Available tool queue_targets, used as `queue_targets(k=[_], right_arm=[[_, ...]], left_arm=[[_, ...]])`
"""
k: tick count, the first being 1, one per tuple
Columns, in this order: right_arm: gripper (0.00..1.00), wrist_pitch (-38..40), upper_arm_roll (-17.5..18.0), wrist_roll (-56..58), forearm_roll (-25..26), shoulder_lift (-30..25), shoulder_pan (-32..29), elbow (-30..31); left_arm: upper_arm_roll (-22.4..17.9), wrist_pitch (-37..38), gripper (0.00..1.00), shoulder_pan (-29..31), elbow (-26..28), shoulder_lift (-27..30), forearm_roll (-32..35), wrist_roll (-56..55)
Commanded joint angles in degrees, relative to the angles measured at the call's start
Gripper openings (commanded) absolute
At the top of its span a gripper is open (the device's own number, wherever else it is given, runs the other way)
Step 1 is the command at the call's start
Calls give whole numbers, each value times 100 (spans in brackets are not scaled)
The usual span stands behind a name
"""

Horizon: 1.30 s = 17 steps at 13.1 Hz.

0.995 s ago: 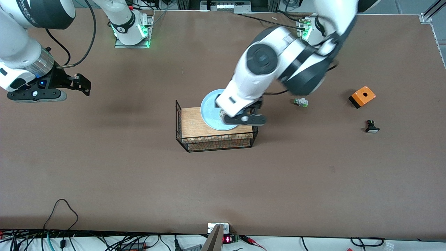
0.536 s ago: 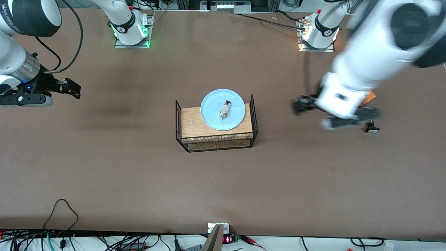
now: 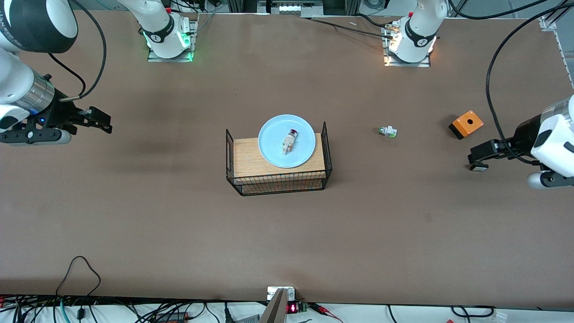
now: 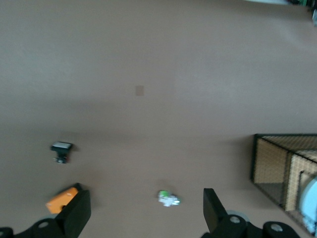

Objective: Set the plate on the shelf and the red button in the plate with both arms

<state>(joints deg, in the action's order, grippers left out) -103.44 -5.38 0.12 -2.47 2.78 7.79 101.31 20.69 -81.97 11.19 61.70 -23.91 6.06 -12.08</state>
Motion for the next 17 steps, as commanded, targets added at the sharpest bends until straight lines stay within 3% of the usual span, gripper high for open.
queue_targets(k=[1, 2, 3, 6, 17], right_arm=[[100, 96, -16, 58, -175, 91, 3, -199], [100, 96, -25, 58, -175, 91, -14, -199], [100, 104, -33, 93, -88, 91, -32, -199], [100, 210, -60, 102, -70, 135, -128, -199], [100, 271, -60, 120, 71, 152, -155, -200]], left_arm=[[-1482, -344, 100, -869, 904, 781, -209, 775], [-1880, -450, 100, -1073, 1201, 940, -506, 951], [-1997, -773, 100, -1075, 1700, 1194, -709, 1074], [-1999, -1172, 100, -1075, 2504, 1678, -694, 1094], [-1990, -1137, 100, -961, 2725, 1970, -650, 1357]])
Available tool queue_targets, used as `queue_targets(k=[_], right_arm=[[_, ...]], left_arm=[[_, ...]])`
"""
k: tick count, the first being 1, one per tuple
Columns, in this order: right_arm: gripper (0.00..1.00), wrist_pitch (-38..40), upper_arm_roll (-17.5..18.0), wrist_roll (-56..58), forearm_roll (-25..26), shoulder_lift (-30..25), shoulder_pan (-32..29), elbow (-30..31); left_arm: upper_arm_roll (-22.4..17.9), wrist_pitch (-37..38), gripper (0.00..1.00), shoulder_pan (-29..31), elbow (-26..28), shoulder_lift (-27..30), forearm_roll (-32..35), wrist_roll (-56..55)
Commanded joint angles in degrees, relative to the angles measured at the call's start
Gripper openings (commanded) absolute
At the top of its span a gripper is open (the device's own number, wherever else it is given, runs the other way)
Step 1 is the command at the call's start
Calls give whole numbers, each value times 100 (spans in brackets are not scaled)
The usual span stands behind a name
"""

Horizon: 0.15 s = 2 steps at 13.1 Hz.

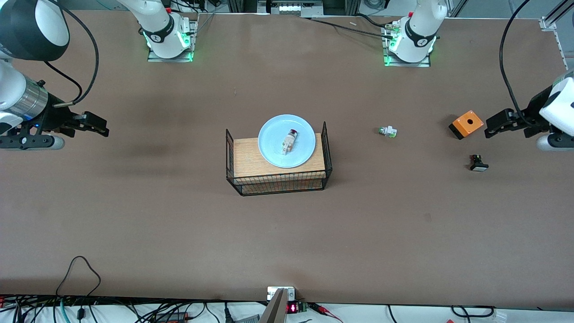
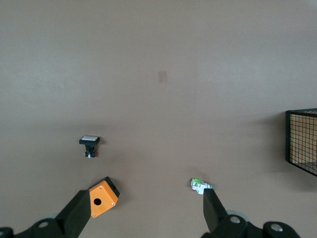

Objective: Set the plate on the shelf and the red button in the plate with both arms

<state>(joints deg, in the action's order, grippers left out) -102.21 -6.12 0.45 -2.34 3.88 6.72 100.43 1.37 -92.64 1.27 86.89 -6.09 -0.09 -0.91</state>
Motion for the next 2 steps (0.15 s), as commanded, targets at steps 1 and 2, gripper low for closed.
queue_targets(k=[1, 2], right_arm=[[100, 166, 15, 95, 59, 43, -48, -120], [100, 183, 15, 96, 59, 43, -48, -120]], left_arm=[[-58, -61, 100, 57, 205, 187, -35, 266], [-58, -53, 100, 58, 205, 187, -35, 266]])
